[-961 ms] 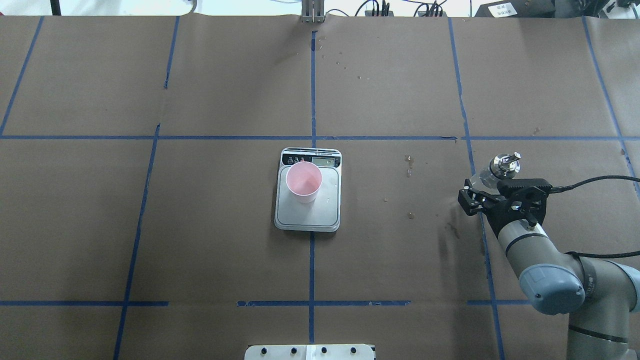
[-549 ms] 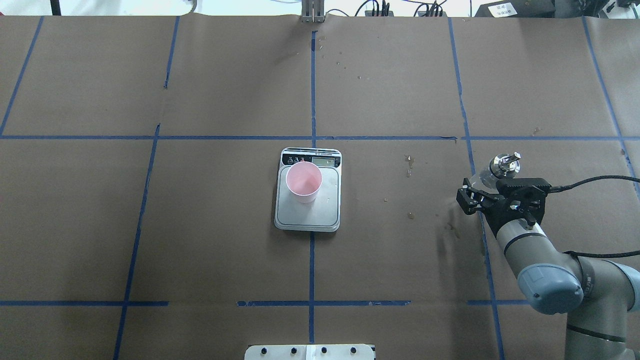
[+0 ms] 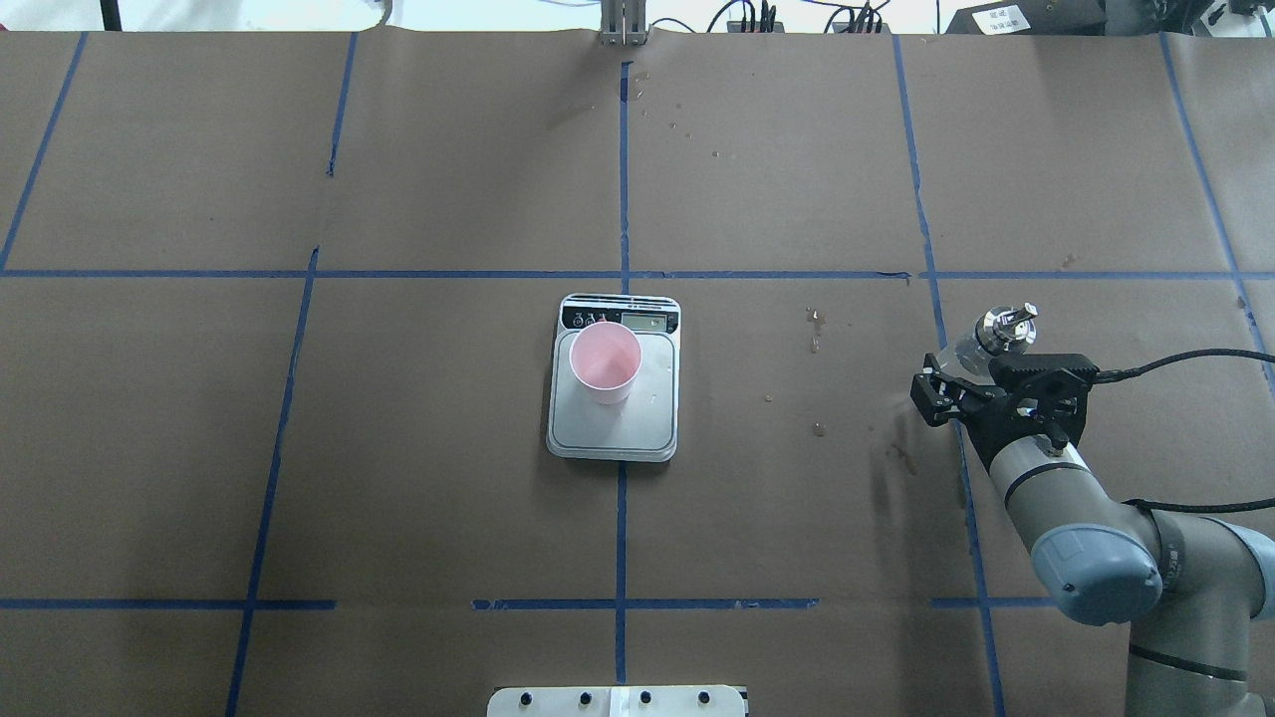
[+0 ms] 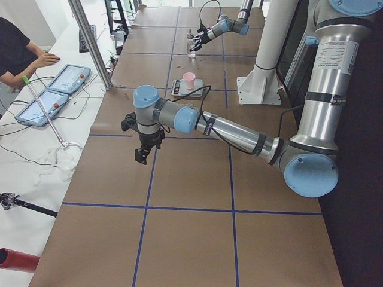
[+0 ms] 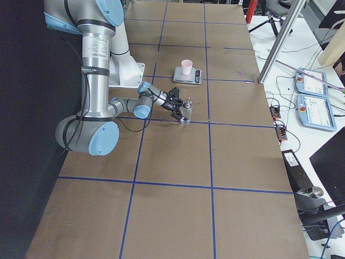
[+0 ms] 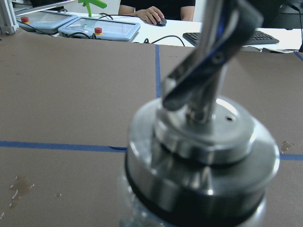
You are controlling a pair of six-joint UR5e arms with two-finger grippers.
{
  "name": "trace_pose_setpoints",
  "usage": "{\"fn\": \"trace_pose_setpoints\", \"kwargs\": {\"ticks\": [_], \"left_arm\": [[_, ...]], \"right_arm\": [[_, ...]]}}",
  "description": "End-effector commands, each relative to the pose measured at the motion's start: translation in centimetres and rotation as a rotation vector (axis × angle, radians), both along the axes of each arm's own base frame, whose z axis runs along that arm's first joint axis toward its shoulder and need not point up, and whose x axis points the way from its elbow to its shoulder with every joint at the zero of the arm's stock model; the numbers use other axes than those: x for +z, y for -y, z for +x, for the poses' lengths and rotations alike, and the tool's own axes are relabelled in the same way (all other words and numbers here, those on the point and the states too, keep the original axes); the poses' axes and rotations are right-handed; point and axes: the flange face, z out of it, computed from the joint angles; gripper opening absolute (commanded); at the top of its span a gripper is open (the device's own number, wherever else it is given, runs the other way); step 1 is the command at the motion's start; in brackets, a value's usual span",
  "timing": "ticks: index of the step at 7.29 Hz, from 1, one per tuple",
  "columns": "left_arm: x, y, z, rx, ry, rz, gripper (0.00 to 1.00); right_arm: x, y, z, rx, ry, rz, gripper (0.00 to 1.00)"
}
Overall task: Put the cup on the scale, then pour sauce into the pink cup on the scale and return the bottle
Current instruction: 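Close the right gripper around the glass bottle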
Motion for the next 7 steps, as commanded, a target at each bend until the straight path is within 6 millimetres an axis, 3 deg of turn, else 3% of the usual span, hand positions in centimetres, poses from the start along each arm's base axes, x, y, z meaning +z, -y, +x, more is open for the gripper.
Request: {"fn": "trace_pose_setpoints", "kwargs": {"ticks": [1, 2, 7], "left_arm": [[-0.2, -0.1, 0.0, -0.001, 0.002, 0.005, 1.00], [-0.4, 0.1, -0.5, -0.021, 0.052, 0.023, 1.00], [-0.8, 0.2, -0.5, -0.027, 0.071, 0.035, 1.00]], "right_arm": [[0.0, 0.1, 0.1, 0.001, -0.001, 0.001, 0.27], [-0.1, 0.2, 0.3, 0.002, -0.017, 0.013, 0.00], [-5.9, 0.1, 2.0, -0.045, -0.037, 0.096, 0.00]]}}
